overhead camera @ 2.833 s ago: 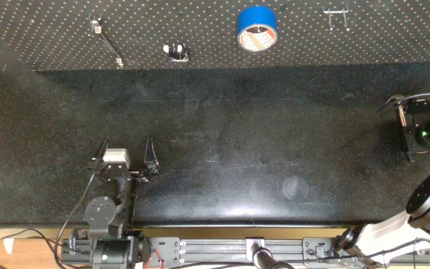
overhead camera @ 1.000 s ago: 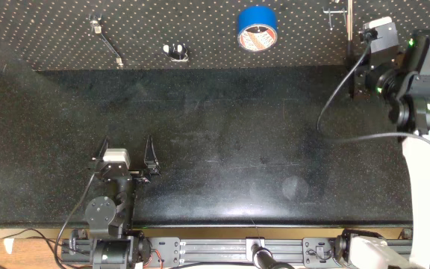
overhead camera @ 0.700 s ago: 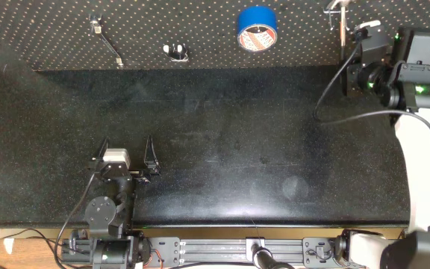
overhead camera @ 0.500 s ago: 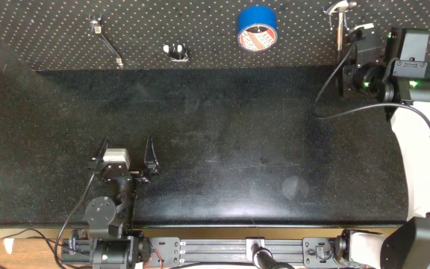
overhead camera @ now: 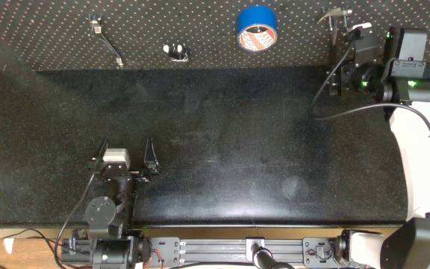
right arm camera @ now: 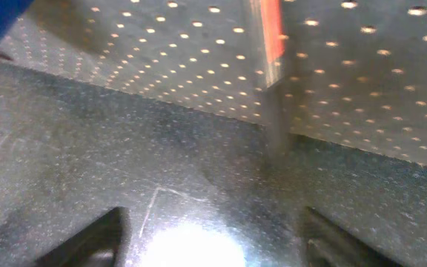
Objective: Place Tools Onto Pegboard
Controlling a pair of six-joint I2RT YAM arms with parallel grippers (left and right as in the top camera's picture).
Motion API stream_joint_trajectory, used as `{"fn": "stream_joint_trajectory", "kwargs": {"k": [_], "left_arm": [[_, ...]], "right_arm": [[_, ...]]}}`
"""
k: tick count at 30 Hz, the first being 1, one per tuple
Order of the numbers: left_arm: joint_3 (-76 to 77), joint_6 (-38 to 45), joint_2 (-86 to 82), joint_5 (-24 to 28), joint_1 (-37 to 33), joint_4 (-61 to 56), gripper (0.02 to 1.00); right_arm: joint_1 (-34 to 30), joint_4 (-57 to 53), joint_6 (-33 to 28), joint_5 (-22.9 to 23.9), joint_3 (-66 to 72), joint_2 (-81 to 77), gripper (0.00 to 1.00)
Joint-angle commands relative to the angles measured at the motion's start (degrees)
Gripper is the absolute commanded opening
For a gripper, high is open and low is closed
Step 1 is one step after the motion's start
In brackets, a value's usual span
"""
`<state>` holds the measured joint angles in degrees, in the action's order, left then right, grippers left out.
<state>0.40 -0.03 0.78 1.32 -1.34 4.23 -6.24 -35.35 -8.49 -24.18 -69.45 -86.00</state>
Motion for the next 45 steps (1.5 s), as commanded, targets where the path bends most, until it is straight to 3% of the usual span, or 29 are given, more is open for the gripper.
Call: {"fn": "stream_joint_trajectory", "kwargs": {"k": [1,6,10,12,18,24,28,30,31,32,34,37,38,41,45], "left_arm": [[-0.09,0.50,-0.59,-0.20,0.09,0.48,0.996],[-0.09,0.52,-0.59,-0.20,0.09,0.48,0.996],[-0.09,0.52,-0.59,-0.20,0.09,0.48,0.996],[-0.09,0.50,-0.59,-0.20,0.09,0.48,0.998],[-0.09,0.52,-0.59,-0.20,0.09,0.48,0.996],[-0.09,0.52,-0.59,-0.20,0.09,0.48,0.996],[-0.09,0.52,-0.59,-0.20,0.09,0.48,0.996],[-0.09,0.52,-0.59,-0.20,0.09,0.48,0.996],[-0.09,0.52,-0.59,-0.20,0.09,0.48,0.996],[-0.09,0.52,-0.59,-0.20,0.09,0.48,0.996],[-0.09,0.52,-0.59,-0.20,0.09,0.48,0.996],[-0.09,0.52,-0.59,-0.20,0.09,0.48,0.996],[-0.09,0.52,-0.59,-0.20,0.09,0.48,0.996],[-0.09,0.52,-0.59,-0.20,0.09,0.48,0.996],[-0.09,0.52,-0.59,-0.20,0.09,0.48,0.996]], "right_arm": [[1.18,1.99,0.11,-1.97,-0.22,5.77,0.976],[1.14,0.63,-0.17,-1.46,-0.22,16.15,0.976],[1.14,-14.62,-0.13,8.83,-0.20,21.84,0.976],[0.83,-21.16,-0.13,11.39,-0.15,22.12,0.976],[-2.45,-23.98,-6.43,-0.09,1.57,23.06,0.976],[-8.07,-23.43,-6.91,-9.90,9.42,28.83,0.976],[-11.39,-14.49,-7.85,-14.82,19.39,38.62,0.976],[-12.07,-5.97,-3.04,-15.21,24.37,44.06,0.976],[-12.22,-1.81,3.76,-12.22,26.10,45.70,0.976],[-11.50,1.36,13.29,-5.46,27.41,47.17,0.976],[-6.97,2.84,25.24,10.03,28.65,50.14,0.976],[2.84,8.04,26.05,26.64,32.83,57.90,0.976],[4.68,10.97,26.01,29.97,34.99,60.43,0.976],[8.70,24.41,23.34,35.12,46.16,68.04,0.976],[10.47,38.82,20.55,31.78,59.41,72.13,0.976]]}}
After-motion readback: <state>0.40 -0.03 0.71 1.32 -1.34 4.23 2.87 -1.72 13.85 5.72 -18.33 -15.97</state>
